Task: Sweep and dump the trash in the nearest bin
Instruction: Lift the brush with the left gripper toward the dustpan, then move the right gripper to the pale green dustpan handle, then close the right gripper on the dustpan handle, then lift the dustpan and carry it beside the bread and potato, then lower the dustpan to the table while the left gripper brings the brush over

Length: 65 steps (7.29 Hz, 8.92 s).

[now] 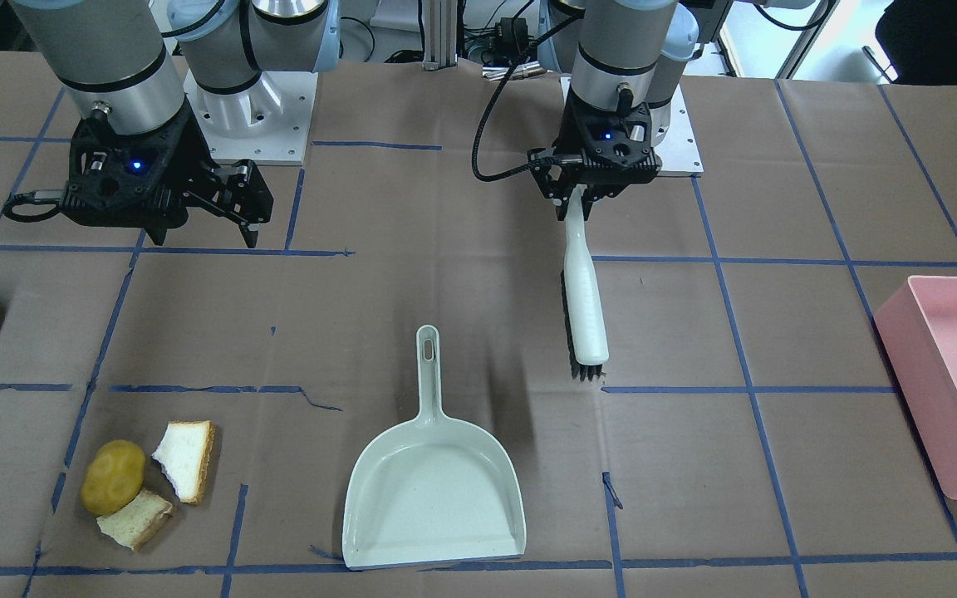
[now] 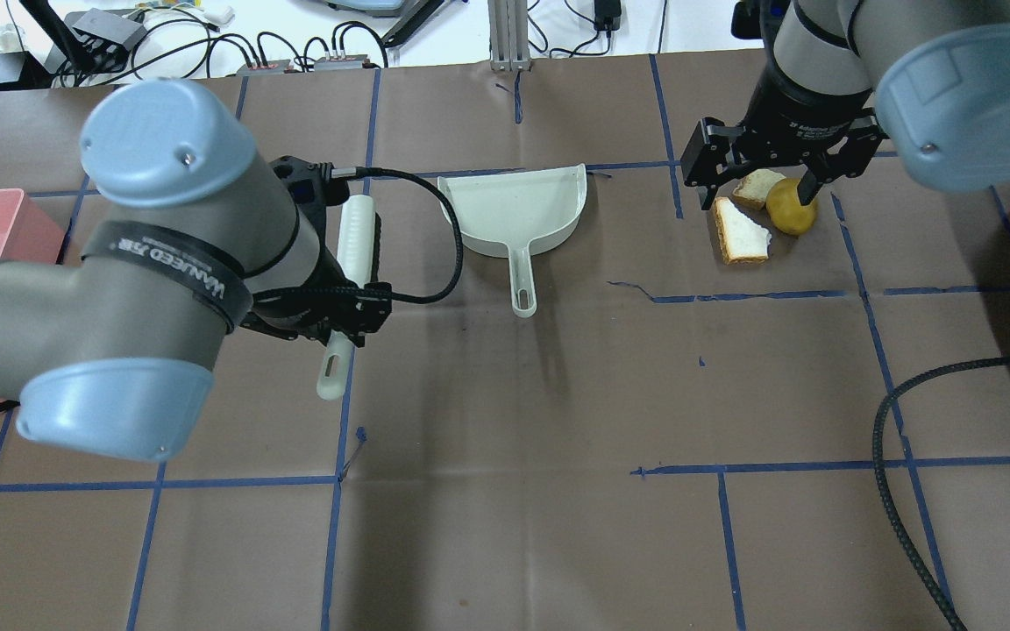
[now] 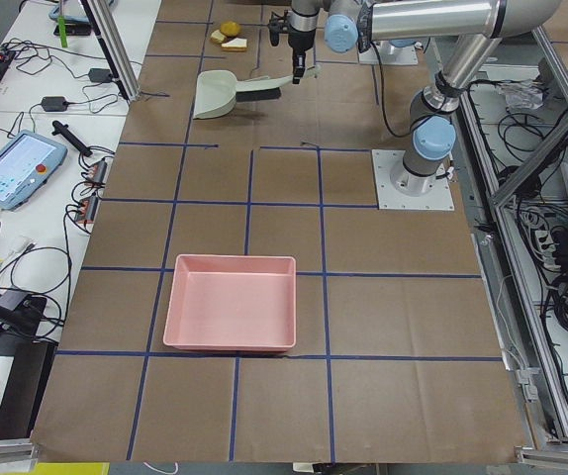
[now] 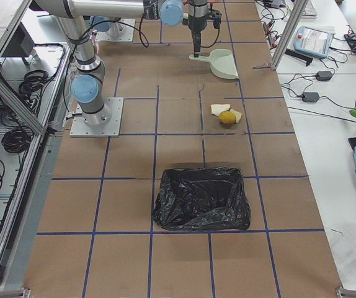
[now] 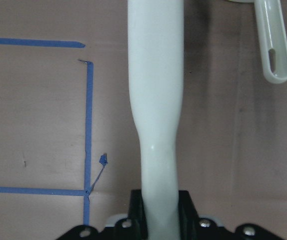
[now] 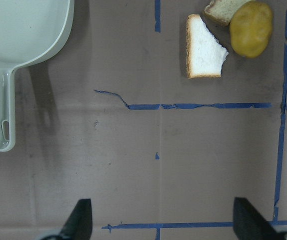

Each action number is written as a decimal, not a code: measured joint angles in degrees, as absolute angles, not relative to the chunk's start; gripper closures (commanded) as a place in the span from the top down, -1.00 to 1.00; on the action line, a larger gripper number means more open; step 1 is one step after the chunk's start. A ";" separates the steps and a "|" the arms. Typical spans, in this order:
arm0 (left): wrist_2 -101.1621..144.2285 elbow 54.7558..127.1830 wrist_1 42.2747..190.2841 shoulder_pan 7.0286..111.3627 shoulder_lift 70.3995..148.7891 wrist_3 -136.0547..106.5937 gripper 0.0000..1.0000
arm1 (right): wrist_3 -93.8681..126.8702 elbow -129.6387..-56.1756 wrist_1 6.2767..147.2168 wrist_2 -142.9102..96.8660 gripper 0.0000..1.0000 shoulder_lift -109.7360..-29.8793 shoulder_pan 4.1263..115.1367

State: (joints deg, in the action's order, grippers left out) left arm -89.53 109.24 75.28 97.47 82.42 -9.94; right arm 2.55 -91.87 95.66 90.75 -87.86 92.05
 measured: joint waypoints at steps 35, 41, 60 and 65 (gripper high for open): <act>-89.47 104.50 83.62 87.98 87.43 7.29 -1.00 | 22.92 -84.62 117.59 90.51 -0.56 -56.48 111.17; -89.39 104.58 83.51 87.98 86.82 7.94 -1.00 | 22.50 -83.03 115.69 90.60 -0.77 -58.00 110.60; -88.86 104.53 83.58 88.60 86.25 7.12 -1.00 | -69.62 -82.26 98.93 100.14 -0.91 -72.85 67.96; -88.50 104.43 83.51 88.75 87.33 5.13 -1.00 | -106.35 -82.18 114.89 101.40 -0.91 -67.84 60.10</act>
State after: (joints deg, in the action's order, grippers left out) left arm -88.50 104.43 83.51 88.75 87.33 5.13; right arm -106.35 -82.18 114.89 101.40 -67.84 60.10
